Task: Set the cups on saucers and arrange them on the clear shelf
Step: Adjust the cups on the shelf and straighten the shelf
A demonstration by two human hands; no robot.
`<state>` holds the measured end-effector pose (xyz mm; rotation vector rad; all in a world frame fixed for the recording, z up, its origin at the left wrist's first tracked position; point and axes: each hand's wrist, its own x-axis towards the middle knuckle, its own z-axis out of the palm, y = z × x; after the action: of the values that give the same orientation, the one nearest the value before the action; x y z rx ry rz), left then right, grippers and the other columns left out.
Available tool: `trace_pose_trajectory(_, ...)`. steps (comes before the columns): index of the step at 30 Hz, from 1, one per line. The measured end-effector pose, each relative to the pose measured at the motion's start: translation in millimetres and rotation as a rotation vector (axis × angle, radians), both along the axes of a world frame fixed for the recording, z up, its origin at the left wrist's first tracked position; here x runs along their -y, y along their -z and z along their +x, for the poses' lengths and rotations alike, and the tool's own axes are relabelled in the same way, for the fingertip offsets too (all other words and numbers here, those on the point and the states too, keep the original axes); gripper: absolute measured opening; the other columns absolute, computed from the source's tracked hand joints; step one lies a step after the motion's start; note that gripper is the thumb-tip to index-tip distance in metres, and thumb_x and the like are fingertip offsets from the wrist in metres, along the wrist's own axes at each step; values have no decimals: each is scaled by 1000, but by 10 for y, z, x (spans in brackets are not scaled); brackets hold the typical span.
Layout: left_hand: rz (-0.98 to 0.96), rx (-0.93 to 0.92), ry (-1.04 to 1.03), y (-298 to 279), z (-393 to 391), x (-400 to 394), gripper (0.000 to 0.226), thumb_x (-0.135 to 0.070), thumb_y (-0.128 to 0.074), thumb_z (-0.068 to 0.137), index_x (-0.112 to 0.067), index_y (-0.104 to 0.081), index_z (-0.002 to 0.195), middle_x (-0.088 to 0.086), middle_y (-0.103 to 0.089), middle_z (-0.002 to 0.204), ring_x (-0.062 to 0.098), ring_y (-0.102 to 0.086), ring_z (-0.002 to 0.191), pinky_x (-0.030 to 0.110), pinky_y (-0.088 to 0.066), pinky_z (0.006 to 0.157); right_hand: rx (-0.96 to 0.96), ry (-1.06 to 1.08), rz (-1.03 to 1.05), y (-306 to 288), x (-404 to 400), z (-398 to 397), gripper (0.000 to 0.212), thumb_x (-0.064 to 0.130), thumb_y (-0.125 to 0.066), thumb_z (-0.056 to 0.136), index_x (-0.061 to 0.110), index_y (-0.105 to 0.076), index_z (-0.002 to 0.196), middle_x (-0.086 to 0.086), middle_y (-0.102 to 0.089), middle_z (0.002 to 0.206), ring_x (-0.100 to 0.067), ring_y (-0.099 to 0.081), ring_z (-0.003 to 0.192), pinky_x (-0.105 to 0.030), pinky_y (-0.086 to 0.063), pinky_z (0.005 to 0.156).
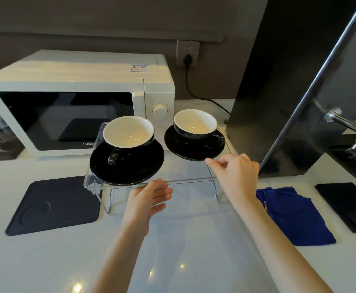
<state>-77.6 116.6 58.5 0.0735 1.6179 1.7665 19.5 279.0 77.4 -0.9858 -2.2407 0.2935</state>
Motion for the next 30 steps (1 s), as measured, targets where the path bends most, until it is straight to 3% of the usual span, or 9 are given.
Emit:
trace_pose_trajectory(6, -18, -41, 66, -28, 10, 69, 26, -30, -55, 84, -7, -68, 89, 1, -75, 75, 15, -68, 74, 29, -50, 66, 10, -55, 14, -69, 53, -27, 26, 32, -66, 79, 12, -67, 63, -3, -66, 57, -24, -54, 69, -36, -41, 68)
trace_pose_trajectory(10, -113, -135, 150, -74, -68, 280, 33, -36, -49, 86, -10, -70, 88, 5, -76, 82, 16, -70, 77, 29, -52, 67, -87, -317, -74, -251, 307, -169, 17, 25, -59, 84, 12, -67, 75, -1, -67, 67, -18, -56, 72, -31, -47, 59)
trace_pose_trajectory(14, -227, -373, 15, -93, -267, 650, 28, -17, -49, 86, -6, -69, 71, 1, -74, 64, 12, -66, 62, 28, -48, 65, -132, -651, -456, -391, 644, -397, 17, 16, -53, 88, 10, -69, 90, 7, -65, 74, -6, -60, 71, -11, -45, 61)
trace_pose_trajectory(17, -302, -599, -173, -104, -383, 882, 24, -13, -53, 83, -10, -68, 64, 1, -71, 61, 3, -60, 52, 29, -47, 62, -95, -776, -822, -412, 835, -577, 23, 17, -48, 91, 9, -64, 105, -2, -67, 86, -9, -64, 72, -19, -52, 61)
trace_pose_trajectory(20, -354, -763, -375, -119, -448, 966, 14, -21, -58, 83, -11, -67, 78, -6, -67, 66, 4, -61, 61, 22, -46, 66, -69, -774, -947, -402, 959, -719, 25, 20, -47, 92, 9, -62, 109, -5, -66, 90, -12, -64, 73, -26, -54, 60)
trace_pose_trajectory(22, -395, -806, -456, -79, -493, 963, 17, -28, -60, 81, -13, -65, 89, -7, -65, 78, 4, -60, 73, 18, -42, 70, -46, -735, -865, -391, 1015, -792, 24, 23, -49, 91, 10, -63, 105, 1, -65, 85, -8, -61, 66, -16, -49, 48)
trace_pose_trajectory(24, -433, -806, -426, -7, -552, 937, 29, -34, -61, 81, -15, -62, 103, -3, -62, 94, 12, -58, 87, 26, -43, 78, -68, -693, -806, -403, 1065, -862, 23, 25, -52, 88, 9, -67, 95, -1, -66, 79, -5, -55, 55, -9, -38, 38)
trace_pose_trajectory(26, -439, -773, -337, 45, -588, 898, 34, -33, -57, 84, -16, -60, 114, -1, -60, 105, 14, -57, 97, 28, -40, 83, -101, -654, -850, -432, 1104, -937, 25, 27, -56, 87, 6, -68, 83, -10, -68, 77, -7, -50, 48, -11, -33, 34)
trace_pose_trajectory(30, -289, -688, -267, 35, -561, 852, 25, -25, -50, 88, -26, -63, 110, -15, -66, 91, 7, -59, 95, 21, -42, 79, -141, -649, -1319, -493, 1173, -1018, 16, 22, -53, 89, 13, -63, 80, -8, -69, 74, -10, -54, 46, -16, -38, 33)
